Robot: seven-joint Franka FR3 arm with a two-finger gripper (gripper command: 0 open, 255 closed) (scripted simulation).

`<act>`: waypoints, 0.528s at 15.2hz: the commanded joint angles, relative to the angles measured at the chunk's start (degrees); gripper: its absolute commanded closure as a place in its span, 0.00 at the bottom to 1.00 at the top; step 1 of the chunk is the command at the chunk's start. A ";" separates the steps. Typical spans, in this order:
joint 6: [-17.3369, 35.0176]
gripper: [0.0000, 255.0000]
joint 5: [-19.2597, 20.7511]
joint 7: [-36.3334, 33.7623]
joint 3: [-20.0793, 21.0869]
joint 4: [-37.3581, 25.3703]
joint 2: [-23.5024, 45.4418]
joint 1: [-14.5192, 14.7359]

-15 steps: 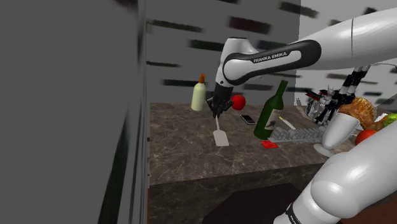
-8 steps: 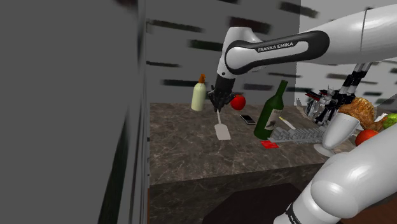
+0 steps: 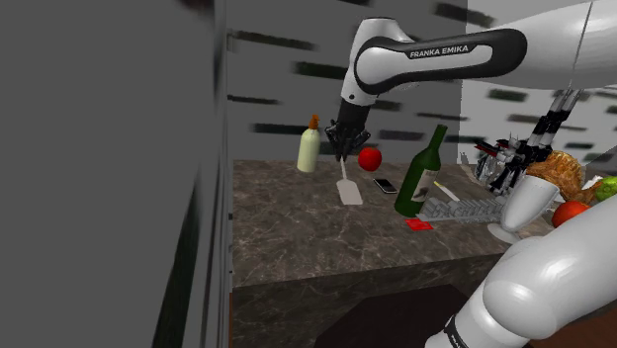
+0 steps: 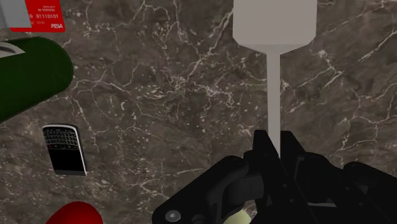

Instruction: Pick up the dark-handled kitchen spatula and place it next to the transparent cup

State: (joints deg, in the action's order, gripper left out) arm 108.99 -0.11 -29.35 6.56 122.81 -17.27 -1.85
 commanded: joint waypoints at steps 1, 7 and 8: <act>-1.64 1.00 -0.02 0.04 -0.03 -1.36 -0.26 0.00; -6.26 1.00 0.00 0.14 -0.10 -6.02 -0.22 -0.04; -7.03 1.00 0.01 0.16 -0.11 -6.84 -0.17 -0.05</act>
State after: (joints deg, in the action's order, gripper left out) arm 102.83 -0.12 -29.23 6.48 116.87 -17.51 -1.88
